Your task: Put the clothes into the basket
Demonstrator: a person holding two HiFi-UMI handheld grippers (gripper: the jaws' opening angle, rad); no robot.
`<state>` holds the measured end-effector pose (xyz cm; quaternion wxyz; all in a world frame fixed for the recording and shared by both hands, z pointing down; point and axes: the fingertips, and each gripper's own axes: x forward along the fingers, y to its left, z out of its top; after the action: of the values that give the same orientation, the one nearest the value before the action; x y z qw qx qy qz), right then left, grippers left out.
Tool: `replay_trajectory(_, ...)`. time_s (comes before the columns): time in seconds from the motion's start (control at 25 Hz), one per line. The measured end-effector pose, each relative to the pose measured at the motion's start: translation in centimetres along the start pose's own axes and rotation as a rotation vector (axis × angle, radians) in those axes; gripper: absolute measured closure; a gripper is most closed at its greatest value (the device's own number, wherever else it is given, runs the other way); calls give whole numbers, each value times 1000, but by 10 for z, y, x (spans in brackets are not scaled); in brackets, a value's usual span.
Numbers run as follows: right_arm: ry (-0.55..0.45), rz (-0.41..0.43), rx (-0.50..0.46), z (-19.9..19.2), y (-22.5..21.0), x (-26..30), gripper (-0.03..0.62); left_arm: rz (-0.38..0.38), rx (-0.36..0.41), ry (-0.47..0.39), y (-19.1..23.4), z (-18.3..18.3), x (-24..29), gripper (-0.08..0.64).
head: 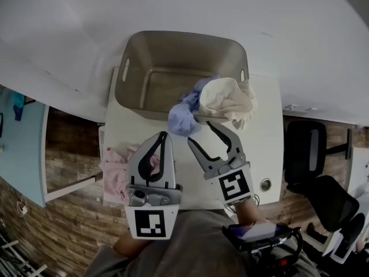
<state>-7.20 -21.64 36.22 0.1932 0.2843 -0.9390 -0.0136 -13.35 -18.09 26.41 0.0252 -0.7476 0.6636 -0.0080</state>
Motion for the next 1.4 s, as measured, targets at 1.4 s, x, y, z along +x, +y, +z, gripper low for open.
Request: replay_trajectory(1.4, -110, -126, 136, 48, -28, 5, 571, -10, 14, -25, 15, 5, -17, 551)
